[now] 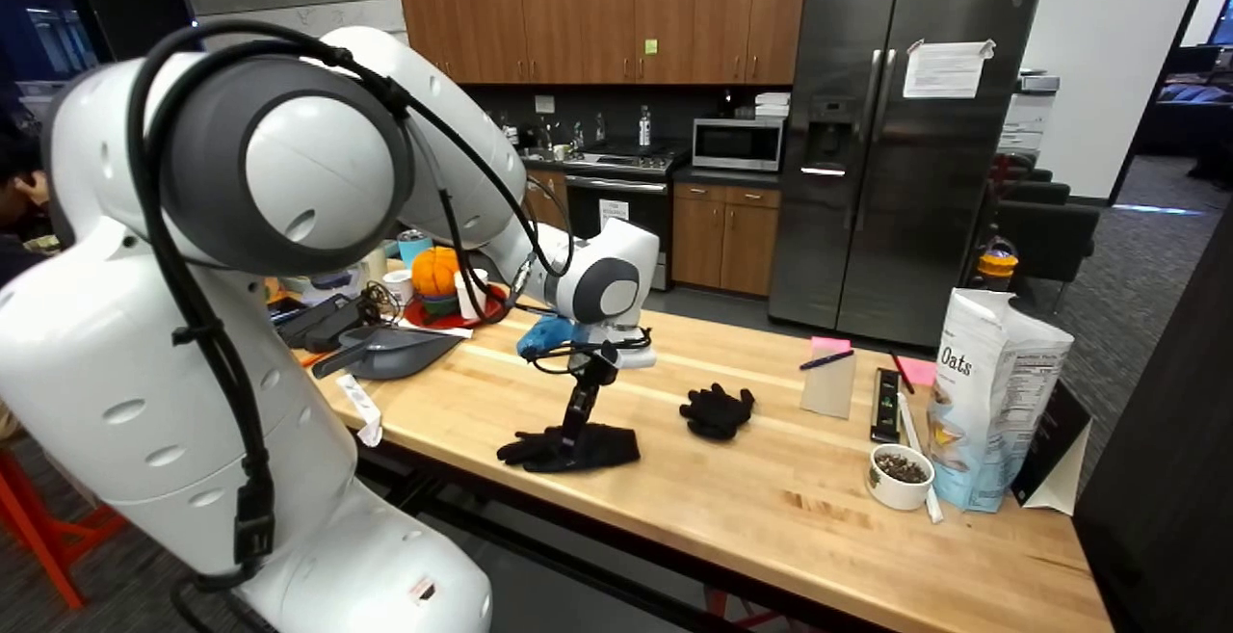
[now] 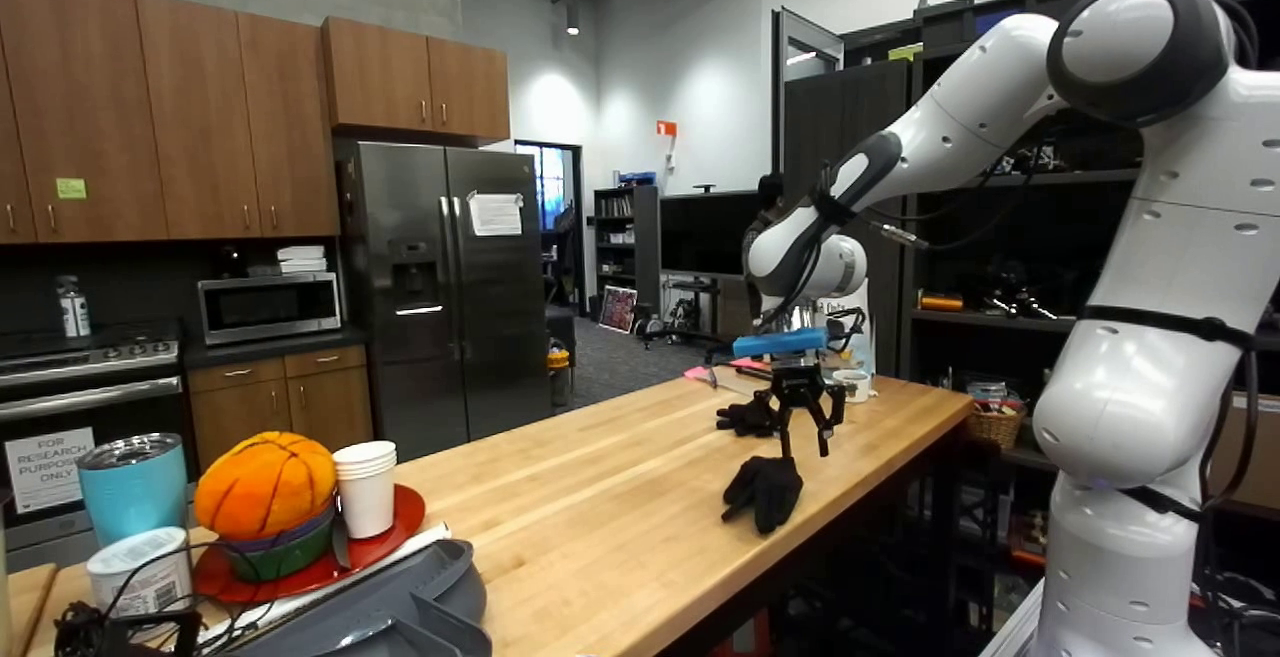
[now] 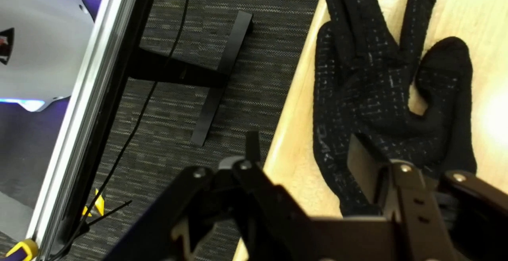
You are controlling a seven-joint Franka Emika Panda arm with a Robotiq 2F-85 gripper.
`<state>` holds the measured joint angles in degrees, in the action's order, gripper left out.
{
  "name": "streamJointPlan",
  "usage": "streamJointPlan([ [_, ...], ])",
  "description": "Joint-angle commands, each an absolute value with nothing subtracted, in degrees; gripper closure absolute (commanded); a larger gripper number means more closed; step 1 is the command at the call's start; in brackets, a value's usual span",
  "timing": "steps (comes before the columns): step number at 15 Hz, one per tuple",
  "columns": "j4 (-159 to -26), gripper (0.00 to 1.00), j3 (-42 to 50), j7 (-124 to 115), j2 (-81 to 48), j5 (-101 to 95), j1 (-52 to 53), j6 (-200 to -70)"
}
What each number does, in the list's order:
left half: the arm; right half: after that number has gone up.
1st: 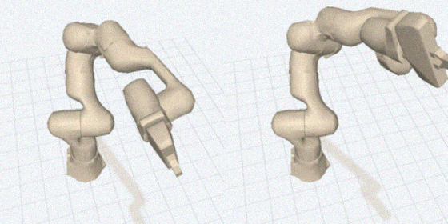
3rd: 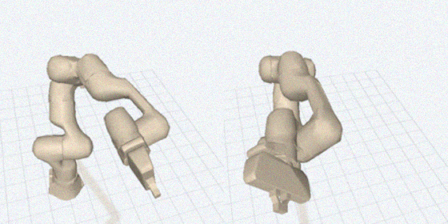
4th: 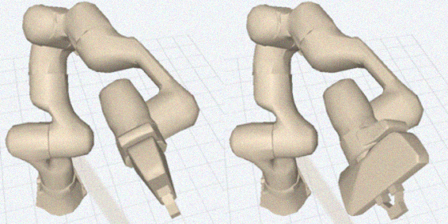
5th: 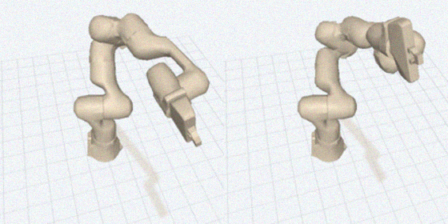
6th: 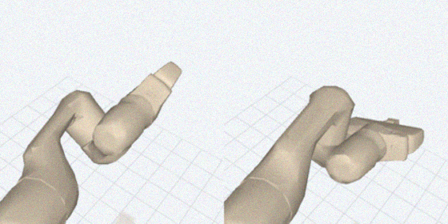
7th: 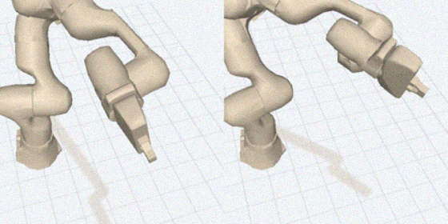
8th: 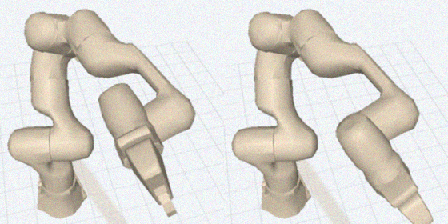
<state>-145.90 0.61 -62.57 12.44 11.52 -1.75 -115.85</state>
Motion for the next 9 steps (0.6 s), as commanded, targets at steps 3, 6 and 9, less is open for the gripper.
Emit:
streamJointPlan([
  [3, -145.0, 0.86, 2.2, -60.5, 11.1, 12.6, -4.4, -113.5],
  [6, -144.6, 1.00, 3.1, -60.5, 10.0, 13.0, -5.4, -113.5],
  [9, -144.2, 1.00, 3.6, -60.4, 9.1, 13.2, -5.9, -114.1],
])
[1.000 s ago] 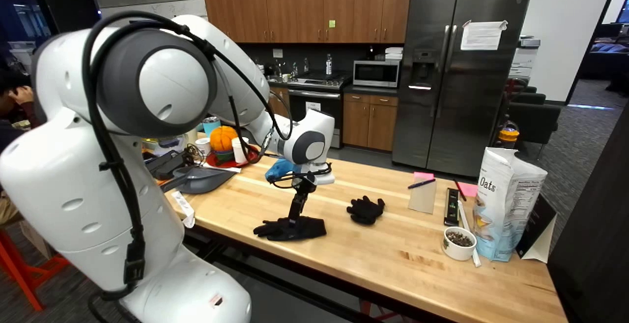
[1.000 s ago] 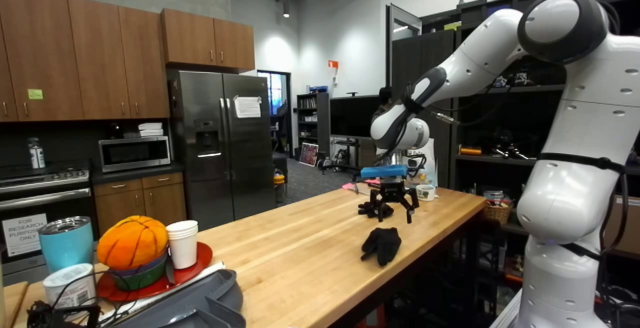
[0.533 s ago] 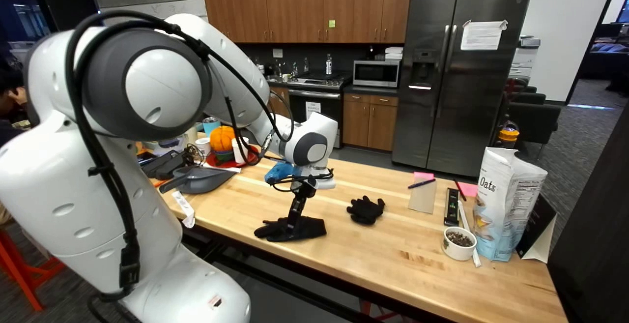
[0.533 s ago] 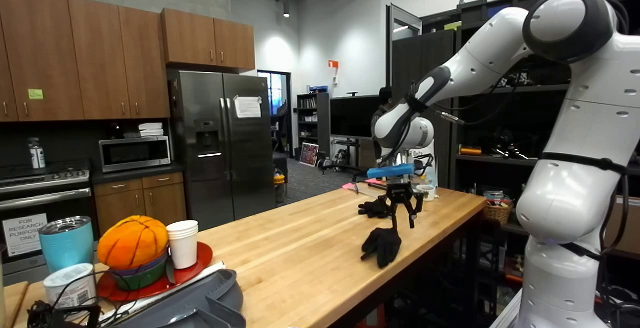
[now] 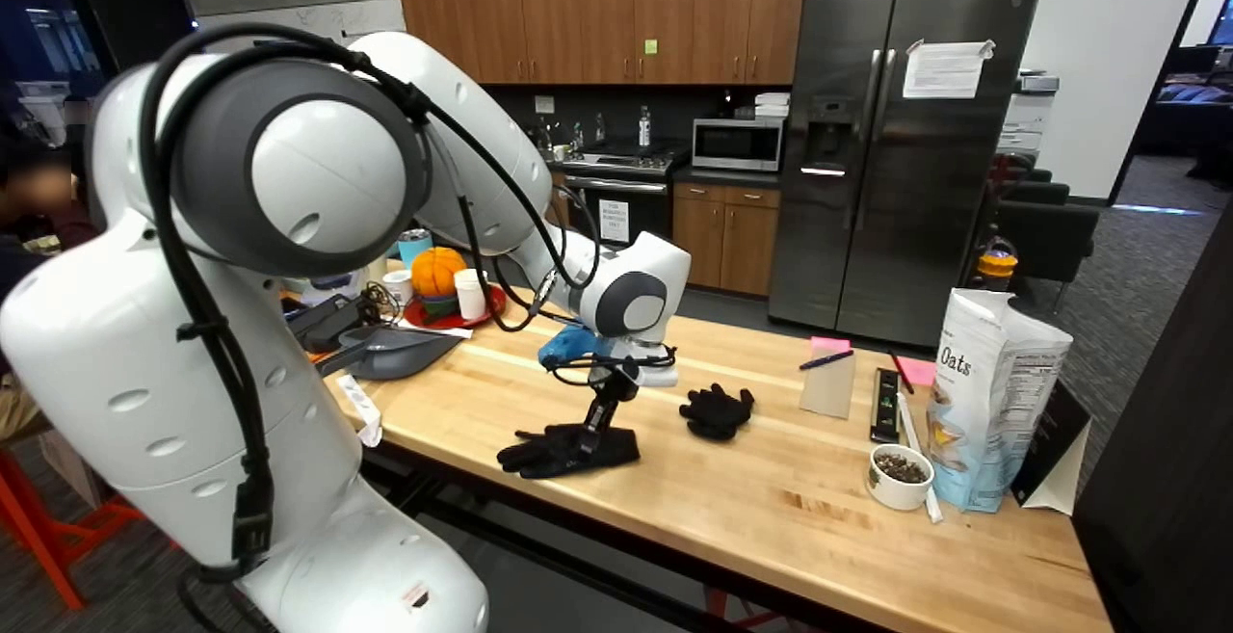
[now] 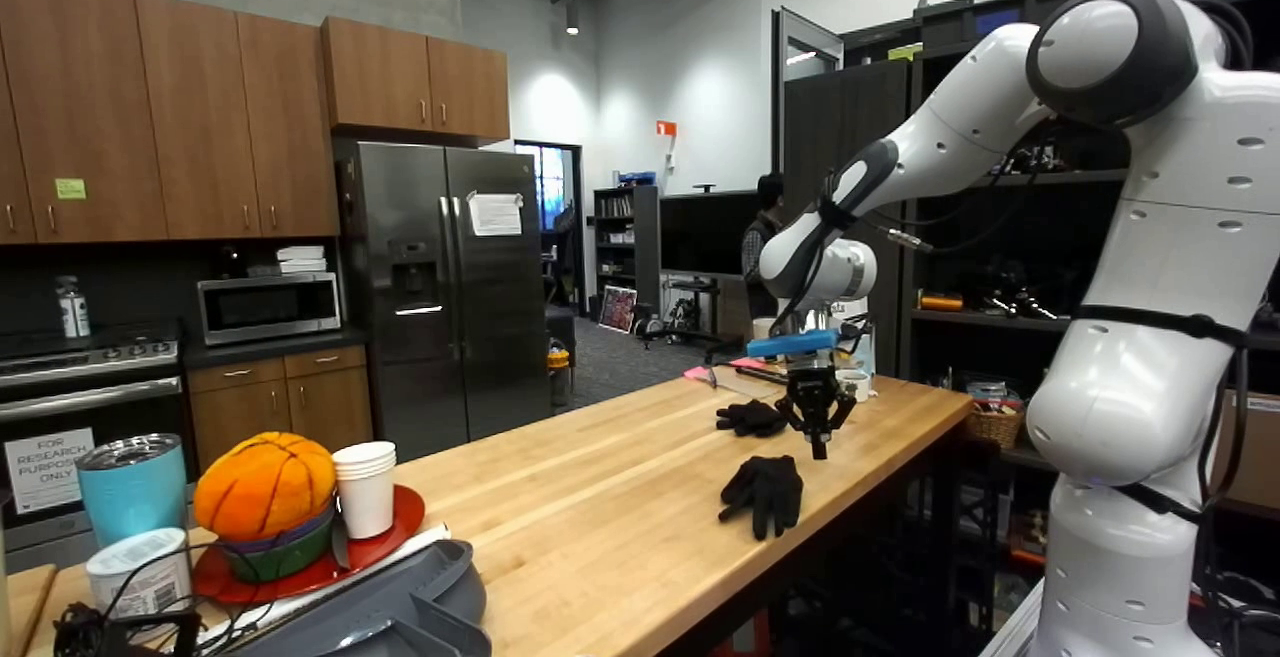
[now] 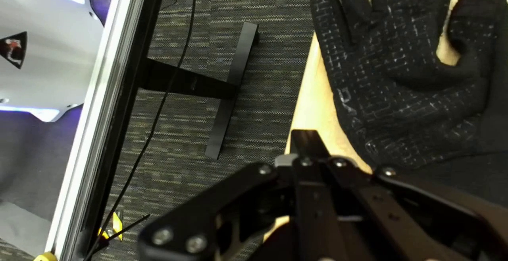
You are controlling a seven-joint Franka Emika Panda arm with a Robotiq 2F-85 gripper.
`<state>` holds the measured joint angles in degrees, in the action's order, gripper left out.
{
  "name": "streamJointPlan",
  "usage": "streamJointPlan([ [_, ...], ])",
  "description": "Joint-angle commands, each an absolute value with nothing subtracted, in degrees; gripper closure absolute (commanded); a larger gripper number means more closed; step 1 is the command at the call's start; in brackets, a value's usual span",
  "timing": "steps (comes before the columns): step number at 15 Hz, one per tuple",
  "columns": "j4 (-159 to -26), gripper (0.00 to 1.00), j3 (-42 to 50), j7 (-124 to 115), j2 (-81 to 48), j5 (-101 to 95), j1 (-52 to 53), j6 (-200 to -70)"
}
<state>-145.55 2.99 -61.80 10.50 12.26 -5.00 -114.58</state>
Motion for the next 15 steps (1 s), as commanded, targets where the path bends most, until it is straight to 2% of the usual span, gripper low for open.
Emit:
streamJointPlan([
  [1, -144.1, 1.00, 3.7, -60.3, 8.8, 13.4, -6.0, -114.2],
  [15, -141.2, 1.00, 3.5, -61.0, 2.4, 17.0, -5.2, -124.8],
])
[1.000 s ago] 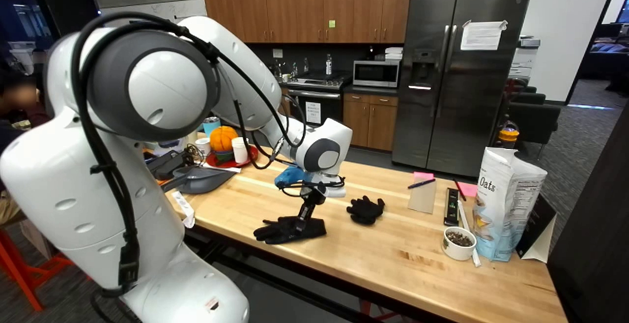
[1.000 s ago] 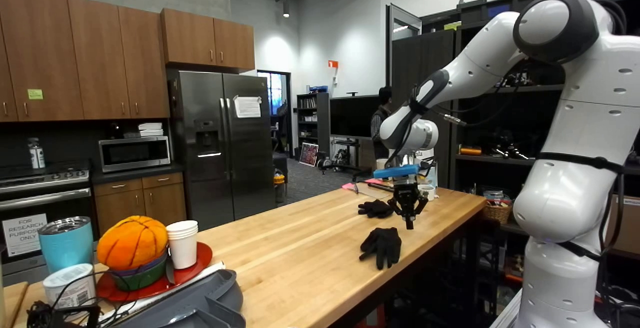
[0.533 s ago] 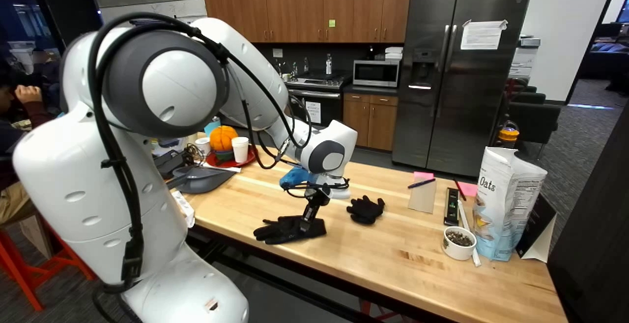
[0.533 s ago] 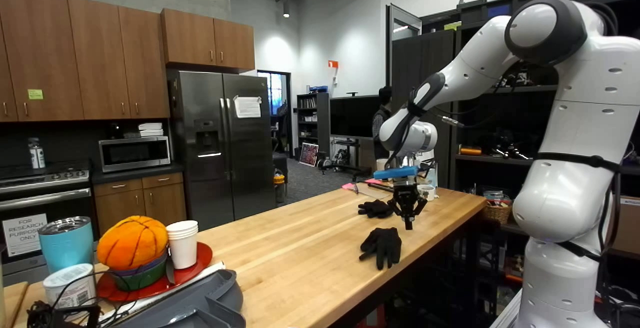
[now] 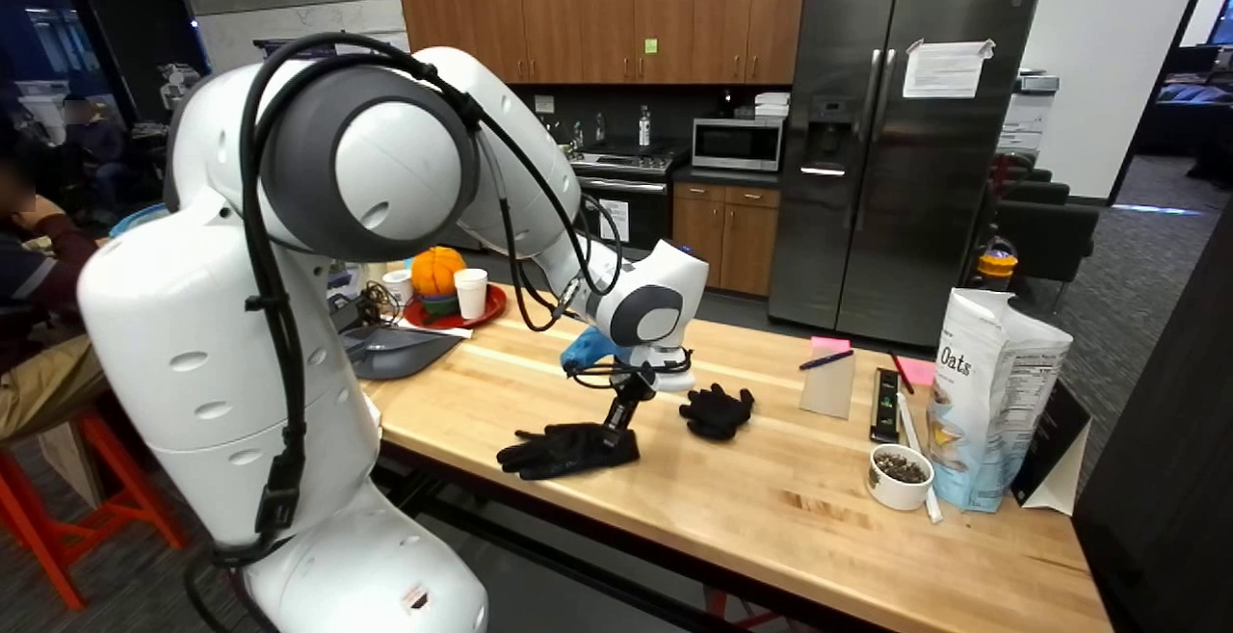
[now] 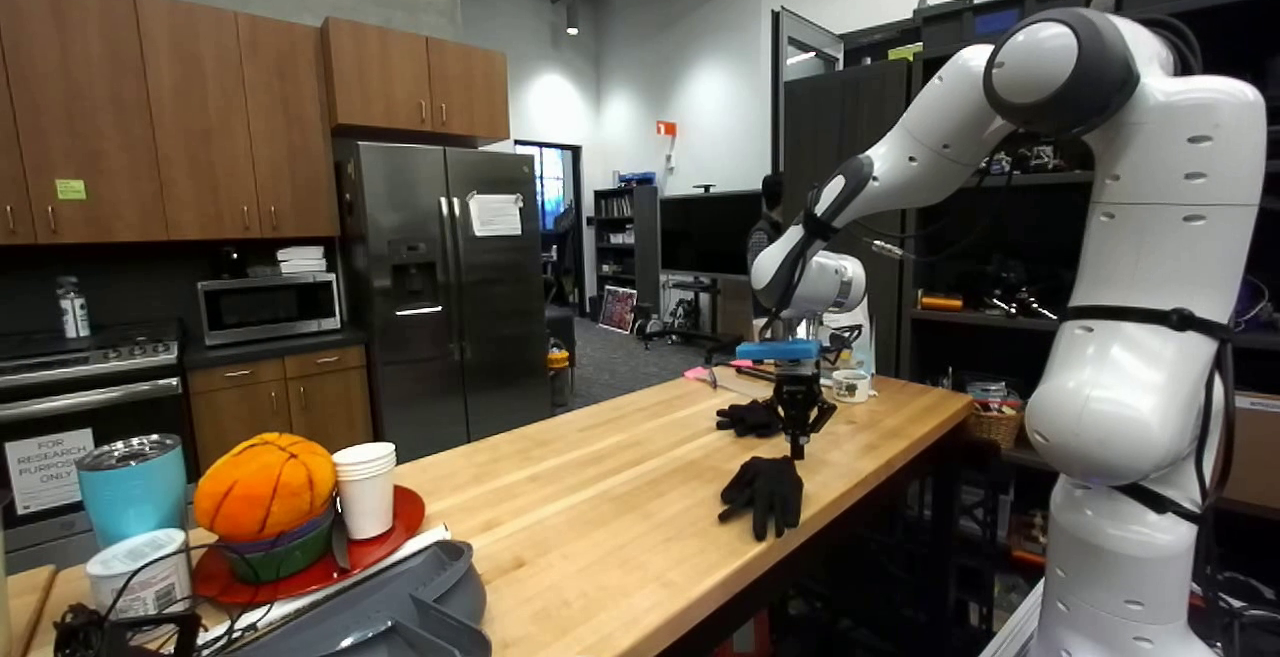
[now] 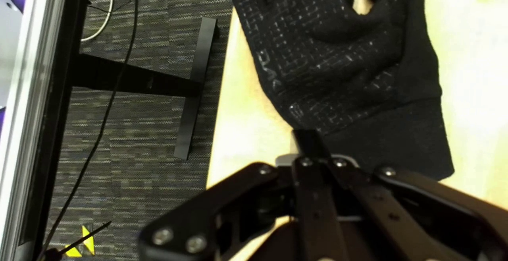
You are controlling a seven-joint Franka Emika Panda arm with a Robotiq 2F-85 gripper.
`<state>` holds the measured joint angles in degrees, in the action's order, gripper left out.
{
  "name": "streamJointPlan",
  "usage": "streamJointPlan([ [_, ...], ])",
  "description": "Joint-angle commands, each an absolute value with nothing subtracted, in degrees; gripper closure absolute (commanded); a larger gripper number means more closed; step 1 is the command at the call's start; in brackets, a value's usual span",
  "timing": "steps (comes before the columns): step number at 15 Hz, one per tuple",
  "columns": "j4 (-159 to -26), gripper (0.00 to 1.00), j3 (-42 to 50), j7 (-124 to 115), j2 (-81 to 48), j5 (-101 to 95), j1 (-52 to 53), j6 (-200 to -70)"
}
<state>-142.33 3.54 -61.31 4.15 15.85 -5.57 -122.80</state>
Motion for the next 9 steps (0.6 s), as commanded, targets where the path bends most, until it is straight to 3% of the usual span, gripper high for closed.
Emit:
streamJointPlan([
  [1, -141.1, 1.00, 3.6, -60.9, 1.9, 17.0, -5.2, -125.4],
  [9, -140.5, 1.00, 3.2, -61.1, 0.0, 16.7, -4.3, -128.0],
])
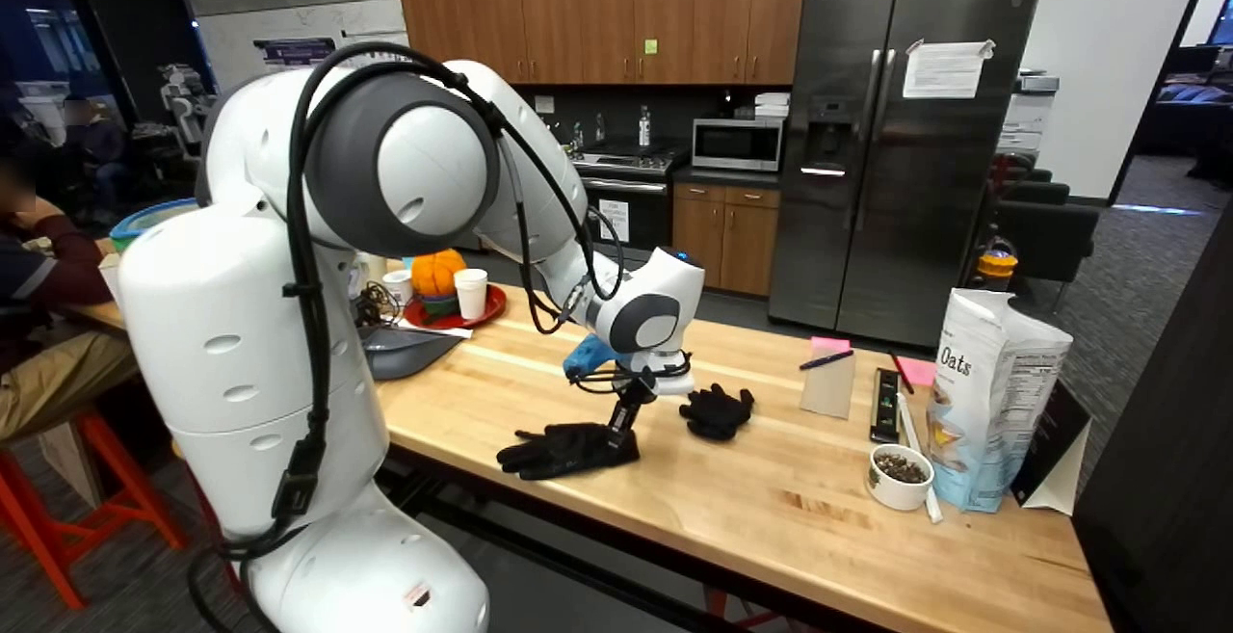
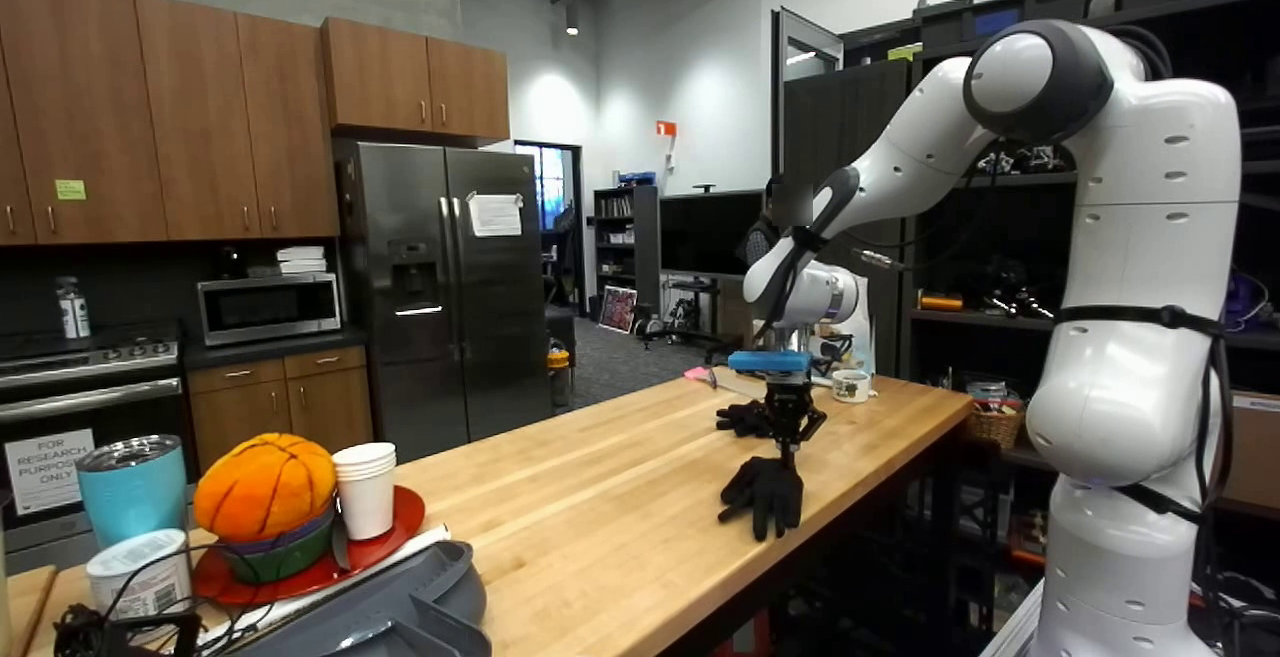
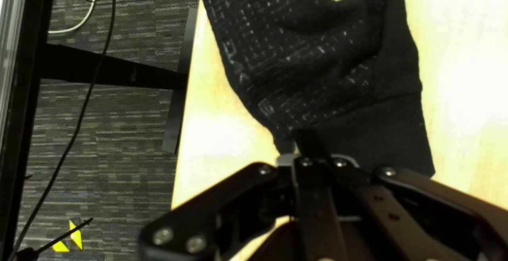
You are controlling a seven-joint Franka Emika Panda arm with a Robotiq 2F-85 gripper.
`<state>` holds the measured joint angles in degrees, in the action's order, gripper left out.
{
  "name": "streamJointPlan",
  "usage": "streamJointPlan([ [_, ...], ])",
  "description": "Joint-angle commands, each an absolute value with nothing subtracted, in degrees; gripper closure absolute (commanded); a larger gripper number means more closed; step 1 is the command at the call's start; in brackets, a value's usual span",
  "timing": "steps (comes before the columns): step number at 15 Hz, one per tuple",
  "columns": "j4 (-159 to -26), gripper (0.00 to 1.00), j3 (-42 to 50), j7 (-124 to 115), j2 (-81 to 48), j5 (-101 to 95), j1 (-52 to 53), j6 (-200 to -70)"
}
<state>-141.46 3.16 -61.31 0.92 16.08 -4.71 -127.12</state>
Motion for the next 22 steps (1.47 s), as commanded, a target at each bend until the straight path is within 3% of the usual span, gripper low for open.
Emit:
streamJointPlan([
  [1, -140.4, 1.00, 3.2, -61.3, -0.1, 16.5, -4.1, -128.5],
  [9, -140.0, 1.00, 3.2, -60.5, 1.0, 16.6, -3.6, -136.2],
  [22, -139.6, 1.00, 0.5, -60.6, 0.3, 16.6, -0.6, -136.2],
])
